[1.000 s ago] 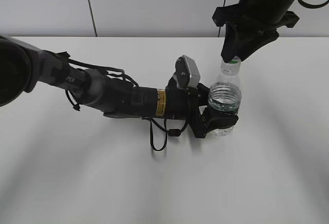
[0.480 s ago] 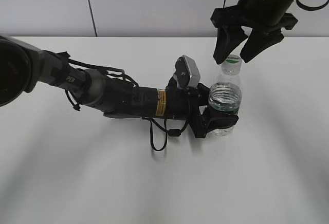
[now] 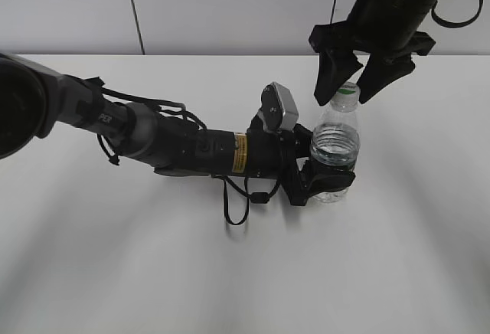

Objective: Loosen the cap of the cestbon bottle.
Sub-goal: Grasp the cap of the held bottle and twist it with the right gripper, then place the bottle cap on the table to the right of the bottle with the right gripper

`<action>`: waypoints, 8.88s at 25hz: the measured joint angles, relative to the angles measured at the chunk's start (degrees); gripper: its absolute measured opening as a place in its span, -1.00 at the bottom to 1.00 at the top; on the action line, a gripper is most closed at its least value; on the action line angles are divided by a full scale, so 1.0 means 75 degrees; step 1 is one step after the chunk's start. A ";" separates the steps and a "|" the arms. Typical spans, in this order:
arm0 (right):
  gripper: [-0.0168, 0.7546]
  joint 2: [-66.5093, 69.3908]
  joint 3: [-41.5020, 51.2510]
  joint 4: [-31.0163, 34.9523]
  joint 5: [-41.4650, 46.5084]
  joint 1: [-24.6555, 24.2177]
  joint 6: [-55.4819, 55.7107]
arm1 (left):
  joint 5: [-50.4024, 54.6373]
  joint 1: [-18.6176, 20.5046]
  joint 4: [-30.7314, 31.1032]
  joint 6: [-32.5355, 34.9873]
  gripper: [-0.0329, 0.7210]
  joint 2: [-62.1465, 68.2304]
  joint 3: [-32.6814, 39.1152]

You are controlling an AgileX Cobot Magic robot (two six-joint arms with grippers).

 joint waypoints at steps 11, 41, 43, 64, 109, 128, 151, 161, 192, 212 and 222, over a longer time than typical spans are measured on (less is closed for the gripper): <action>-0.03 0.0001 0.0000 -0.0149 0.0000 0.0000 0.0188 | 0.0000 0.0009 -0.0007 0.0000 0.42 0.0000 0.0000; 0.11 -0.0066 0.0000 0.0077 0.0000 0.0000 -0.5199 | -0.0021 0.0035 0.0000 -0.0007 0.42 0.0000 0.0000; 0.26 -0.0066 0.0000 0.0077 0.0000 0.0000 -0.4994 | -0.0021 0.0041 0.0000 -0.0007 0.42 0.0000 0.0000; 0.54 -0.0066 0.0000 -0.0279 0.0000 0.0000 0.0655 | -0.0028 0.0043 0.0003 -0.0007 0.42 0.0000 0.0000; -0.14 -0.0083 0.0000 0.0069 0.0006 0.0000 -0.3892 | -0.0028 0.0043 0.0009 -0.0007 0.42 0.0000 0.0000; -0.15 -0.0097 0.0000 0.0118 0.0026 0.0000 -0.6519 | -0.0021 0.0049 0.0021 -0.0007 0.42 0.0000 0.0000; -0.19 -0.0443 0.0050 0.0462 -0.0092 0.0000 -0.6508 | -0.0020 0.0049 0.0021 -0.0007 0.42 0.0000 0.0000; -0.19 -0.0779 0.0050 0.0178 -0.0294 0.0000 -0.4972 | -0.0020 0.0049 0.0021 -0.0007 0.42 0.0000 0.0000; -0.20 -0.1353 0.4278 -0.0655 -0.2341 -0.1884 -0.1415 | -0.0015 0.0049 0.0027 -0.0007 0.42 0.0000 0.0000; -0.20 -0.0696 0.5864 -0.0673 -0.5790 -0.1887 -0.0689 | -0.0021 0.0057 0.0029 -0.0007 0.42 0.0000 0.0000; -0.11 -0.0613 0.5864 -0.0673 -0.5894 -0.1887 -0.0652 | -0.0021 0.0057 0.0029 -0.0007 0.42 0.0000 0.0000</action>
